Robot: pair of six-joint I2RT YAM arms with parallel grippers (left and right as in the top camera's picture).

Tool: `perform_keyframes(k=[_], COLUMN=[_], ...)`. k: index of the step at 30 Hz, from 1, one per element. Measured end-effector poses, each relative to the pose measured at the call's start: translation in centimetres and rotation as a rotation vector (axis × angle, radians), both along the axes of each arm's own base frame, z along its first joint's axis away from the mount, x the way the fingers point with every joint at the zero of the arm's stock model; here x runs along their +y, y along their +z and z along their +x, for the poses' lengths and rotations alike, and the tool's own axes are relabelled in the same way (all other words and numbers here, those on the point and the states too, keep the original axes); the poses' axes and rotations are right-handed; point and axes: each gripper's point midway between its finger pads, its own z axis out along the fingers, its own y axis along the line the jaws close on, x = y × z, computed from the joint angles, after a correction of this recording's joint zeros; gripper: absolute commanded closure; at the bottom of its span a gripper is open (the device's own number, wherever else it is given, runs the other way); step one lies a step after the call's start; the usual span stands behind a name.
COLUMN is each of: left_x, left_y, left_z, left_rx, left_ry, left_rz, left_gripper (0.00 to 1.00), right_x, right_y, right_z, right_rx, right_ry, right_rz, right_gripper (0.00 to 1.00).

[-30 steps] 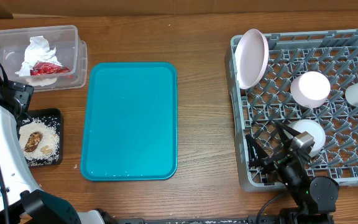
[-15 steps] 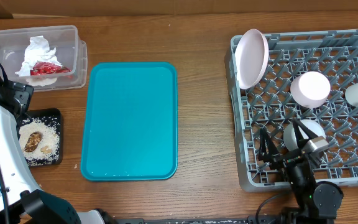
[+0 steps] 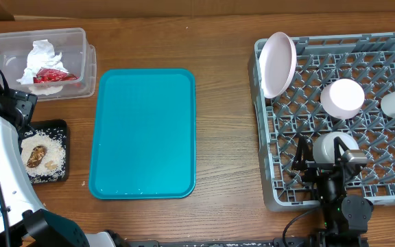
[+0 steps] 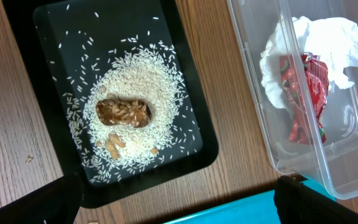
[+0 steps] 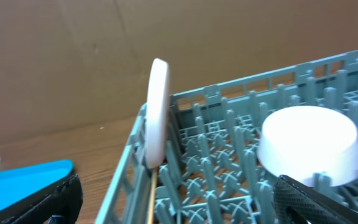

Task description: Sort waste into correct bins and load items into the dishwasher

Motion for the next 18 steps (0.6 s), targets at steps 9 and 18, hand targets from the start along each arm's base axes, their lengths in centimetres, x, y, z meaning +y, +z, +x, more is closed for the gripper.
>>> perform_keyframes(k=[9,18], left_x=[0.0,0.0], left_y=[0.0,0.0], left_z=[-0.01,-0.01], left_rx=[0.0,0.0], left_ry=[0.0,0.0], left_rz=[0.0,0.0], left_gripper=[0.0,0.0], right_x=[-0.58,-0.65], right_y=[0.02,0.01], right_z=[0.02,0.02], right_rx=[-0.001,0.0], right_ry=[-0.034,-0.038], right_rz=[-0.001,-0.001], right_gripper=[0.0,0.0])
